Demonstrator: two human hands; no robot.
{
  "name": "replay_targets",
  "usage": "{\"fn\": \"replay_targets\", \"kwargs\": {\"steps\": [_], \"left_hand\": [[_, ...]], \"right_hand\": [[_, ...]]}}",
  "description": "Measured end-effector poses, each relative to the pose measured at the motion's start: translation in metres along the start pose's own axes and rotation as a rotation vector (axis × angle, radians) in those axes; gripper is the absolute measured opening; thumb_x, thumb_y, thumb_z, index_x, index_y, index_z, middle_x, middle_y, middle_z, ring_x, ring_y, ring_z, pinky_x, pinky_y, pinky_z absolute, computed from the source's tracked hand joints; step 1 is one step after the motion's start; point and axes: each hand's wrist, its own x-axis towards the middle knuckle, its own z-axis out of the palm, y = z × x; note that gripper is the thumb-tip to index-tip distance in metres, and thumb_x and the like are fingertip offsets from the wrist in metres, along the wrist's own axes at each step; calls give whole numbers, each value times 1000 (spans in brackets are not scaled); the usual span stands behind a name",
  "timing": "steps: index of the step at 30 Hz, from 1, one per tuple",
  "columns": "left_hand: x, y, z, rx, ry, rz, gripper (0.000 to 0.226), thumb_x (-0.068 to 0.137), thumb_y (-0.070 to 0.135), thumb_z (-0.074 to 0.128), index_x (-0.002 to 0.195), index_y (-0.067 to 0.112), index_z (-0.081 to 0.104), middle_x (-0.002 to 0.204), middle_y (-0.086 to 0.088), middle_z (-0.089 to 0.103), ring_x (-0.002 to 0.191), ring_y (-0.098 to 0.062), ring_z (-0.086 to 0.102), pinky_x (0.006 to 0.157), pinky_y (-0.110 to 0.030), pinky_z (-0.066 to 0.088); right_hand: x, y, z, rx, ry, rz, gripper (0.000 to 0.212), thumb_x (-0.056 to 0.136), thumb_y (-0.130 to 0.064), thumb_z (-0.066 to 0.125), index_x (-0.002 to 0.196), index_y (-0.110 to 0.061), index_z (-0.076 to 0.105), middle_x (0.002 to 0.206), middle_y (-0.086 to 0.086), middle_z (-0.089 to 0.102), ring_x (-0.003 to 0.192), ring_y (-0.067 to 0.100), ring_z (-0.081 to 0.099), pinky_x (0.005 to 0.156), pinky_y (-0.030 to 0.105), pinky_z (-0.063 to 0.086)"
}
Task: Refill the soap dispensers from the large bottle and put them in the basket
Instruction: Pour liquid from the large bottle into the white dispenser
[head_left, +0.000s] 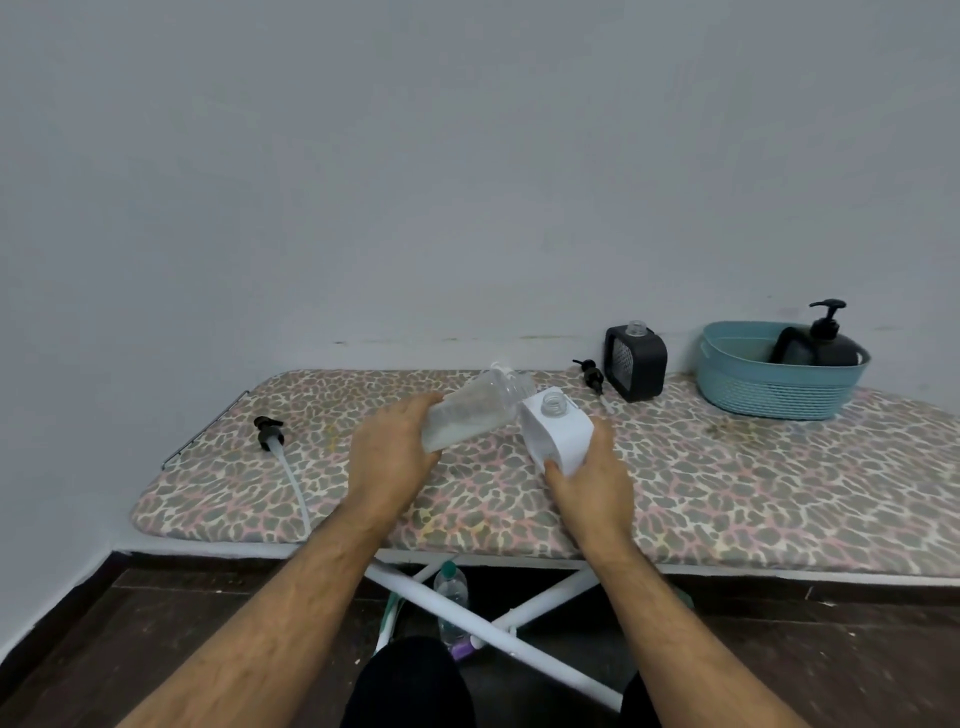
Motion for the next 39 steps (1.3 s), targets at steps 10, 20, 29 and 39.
{"fn": "replay_targets", "kwargs": {"steps": [10, 20, 29, 39], "left_hand": [[5, 7, -4, 109, 39, 109, 58, 67, 24, 88, 120, 22, 66, 102, 1, 73, 86, -23, 67, 79, -40, 52], [12, 4, -5, 165, 38, 154, 63, 67, 21, 87, 124, 24, 62, 111, 2, 71, 95, -25, 65, 86, -44, 47], [19, 3, -9, 199, 32, 186, 66, 63, 22, 89, 124, 25, 63, 118, 2, 69, 105, -26, 63, 93, -47, 44], [26, 6, -14, 235, 52, 221, 64, 62, 17, 88, 120, 27, 64, 119, 5, 68, 105, -25, 63, 93, -45, 42]], "right_hand": [[2, 4, 3, -30, 9, 11, 64, 87, -38, 70, 140, -24, 36, 112, 3, 68, 94, 25, 66, 67, 29, 44], [3, 8, 5, -30, 15, 0, 65, 87, -37, 70, 140, -25, 34, 112, 4, 68, 96, 25, 66, 73, 31, 50], [3, 8, 5, -23, 18, -3, 66, 86, -37, 72, 138, -27, 34, 116, 2, 67, 98, 24, 66, 74, 31, 51], [4, 9, 5, -21, 7, 15, 68, 85, -37, 72, 139, -28, 33, 118, 2, 67, 100, 24, 66, 75, 30, 50]]}}
